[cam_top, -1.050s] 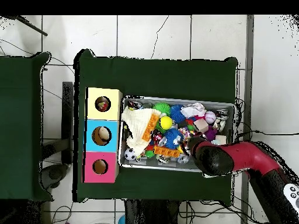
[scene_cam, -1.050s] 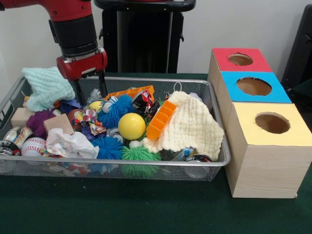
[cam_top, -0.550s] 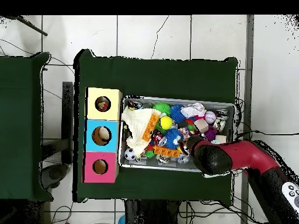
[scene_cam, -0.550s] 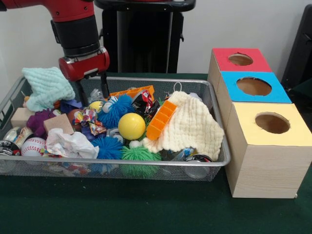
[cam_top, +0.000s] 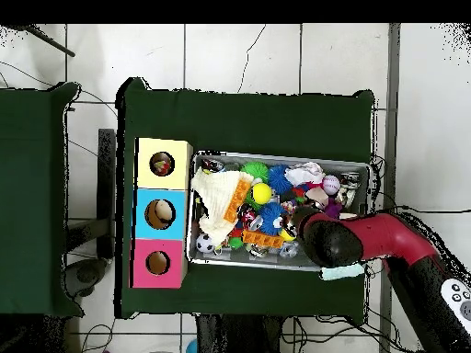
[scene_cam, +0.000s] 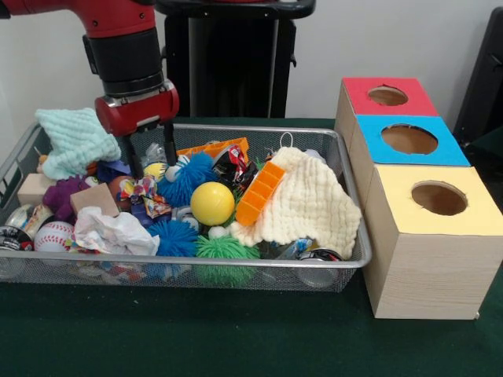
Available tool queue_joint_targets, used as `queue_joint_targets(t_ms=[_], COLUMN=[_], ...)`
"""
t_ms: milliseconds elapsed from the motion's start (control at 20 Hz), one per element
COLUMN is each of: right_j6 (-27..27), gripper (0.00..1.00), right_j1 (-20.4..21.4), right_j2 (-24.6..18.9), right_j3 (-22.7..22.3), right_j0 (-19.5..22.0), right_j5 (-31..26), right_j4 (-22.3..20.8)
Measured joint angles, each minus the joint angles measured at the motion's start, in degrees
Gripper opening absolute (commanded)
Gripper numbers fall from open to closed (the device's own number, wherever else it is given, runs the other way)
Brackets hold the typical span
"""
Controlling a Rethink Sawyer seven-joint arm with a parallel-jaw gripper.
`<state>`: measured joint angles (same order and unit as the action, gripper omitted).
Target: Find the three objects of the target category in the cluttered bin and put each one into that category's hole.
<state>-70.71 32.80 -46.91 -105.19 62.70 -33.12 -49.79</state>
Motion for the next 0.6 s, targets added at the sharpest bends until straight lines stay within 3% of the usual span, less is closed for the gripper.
queue_joint_targets(t_ms=[600], right_j6=[0.0], gripper=[1.0], right_j1=[-0.01], right_j2=[0.01], right_j3=[5.8], right_j0=[-1.25], right_j5=[-0.08], right_j4=[-0.08])
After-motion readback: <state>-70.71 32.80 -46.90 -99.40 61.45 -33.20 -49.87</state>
